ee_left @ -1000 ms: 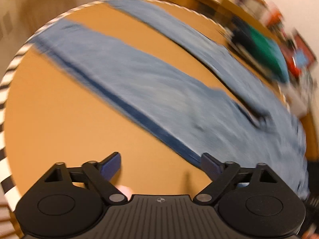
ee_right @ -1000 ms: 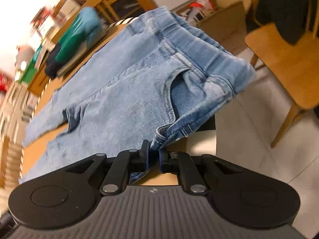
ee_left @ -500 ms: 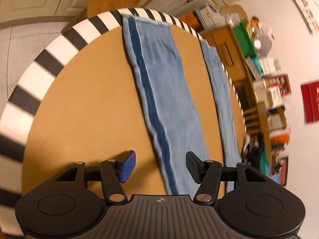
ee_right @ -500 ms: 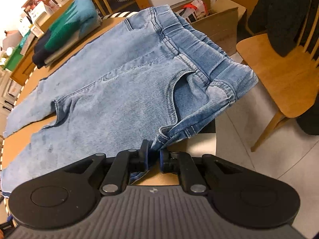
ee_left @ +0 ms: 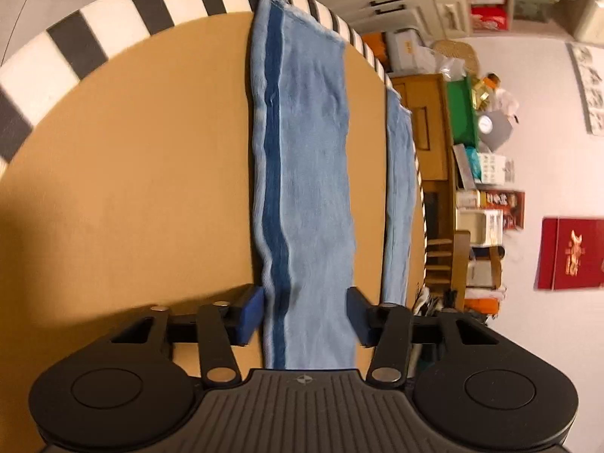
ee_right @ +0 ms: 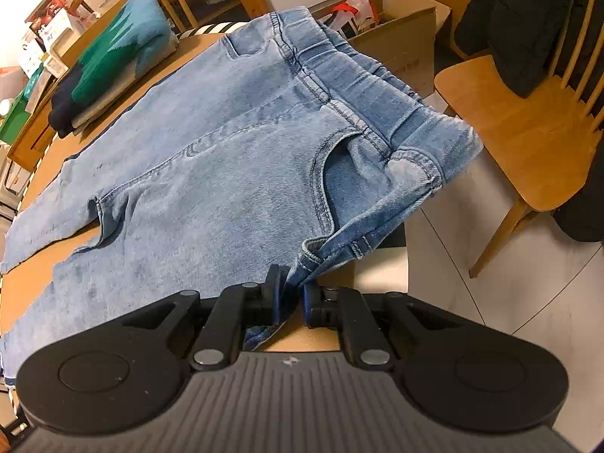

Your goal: Fold clothes

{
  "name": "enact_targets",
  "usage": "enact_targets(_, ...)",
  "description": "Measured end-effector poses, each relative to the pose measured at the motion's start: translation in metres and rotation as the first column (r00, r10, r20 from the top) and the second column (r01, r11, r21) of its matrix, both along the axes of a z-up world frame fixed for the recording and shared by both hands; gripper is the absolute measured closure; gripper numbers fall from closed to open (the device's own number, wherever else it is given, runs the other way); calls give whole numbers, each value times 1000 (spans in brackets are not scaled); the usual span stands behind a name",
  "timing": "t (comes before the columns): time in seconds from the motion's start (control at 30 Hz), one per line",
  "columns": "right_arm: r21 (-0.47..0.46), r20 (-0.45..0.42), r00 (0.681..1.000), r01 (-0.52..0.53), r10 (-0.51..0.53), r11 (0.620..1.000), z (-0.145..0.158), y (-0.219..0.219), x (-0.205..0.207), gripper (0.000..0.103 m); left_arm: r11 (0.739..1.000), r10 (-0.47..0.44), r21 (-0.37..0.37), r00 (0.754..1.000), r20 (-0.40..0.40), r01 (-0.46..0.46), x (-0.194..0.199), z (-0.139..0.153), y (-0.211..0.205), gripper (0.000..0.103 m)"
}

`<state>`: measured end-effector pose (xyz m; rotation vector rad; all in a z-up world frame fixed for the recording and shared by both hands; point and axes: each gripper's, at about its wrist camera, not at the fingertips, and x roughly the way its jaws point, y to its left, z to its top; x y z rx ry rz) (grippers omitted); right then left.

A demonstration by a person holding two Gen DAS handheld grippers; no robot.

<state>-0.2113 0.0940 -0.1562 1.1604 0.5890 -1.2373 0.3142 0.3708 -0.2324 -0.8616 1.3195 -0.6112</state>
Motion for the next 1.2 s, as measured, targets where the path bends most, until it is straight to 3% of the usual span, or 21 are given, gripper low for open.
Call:
enact_targets(0.13, 11, 6, 1000, 6, -6, 1000, 0, -1, -1, 91, 995, 92, -34, 996, -1, -91, -1, -10, 4, 70)
enact_targets(0.3, 12, 17, 1000, 15, -15, 1000, 0, 0, -2, 91, 996, 85, -43, 996, 22, -84, 13, -12, -7, 73)
enact_targets(0.4, 22, 33, 999, 30, -31, 999, -1, 0, -4, 91, 996, 87, 19, 995, 55, -88, 13, -11, -13, 98)
enact_targets(0.57, 18, 46, 998, 47, -48, 999, -1, 1, -4, 92, 994, 66, 82, 989, 131, -77, 9, -3, -19, 99)
enact_targets(0.7, -7, 23, 999, 24, -24, 1000, 0, 3, -1, 92, 984, -14, 175, 974, 226, -26, 4, 11, -27, 99)
enact_targets(0.87, -13, 29, 999, 20, -20, 1000, 4, 7, -3, 93, 975, -42, 221, 971, 235, -11, 1, 19, -27, 99)
enact_targets(1.0, -32, 24, 999, -42, 43, 999, 10, 18, -4, 93, 973, -33, 229, 966, 255, -27, -6, 28, -10, 99)
enact_targets(1.2, -20, 70, 991, -115, 116, 993, 14, 47, -15, 93, 966, -21, 252, 953, 301, -58, -36, 57, 54, 99)
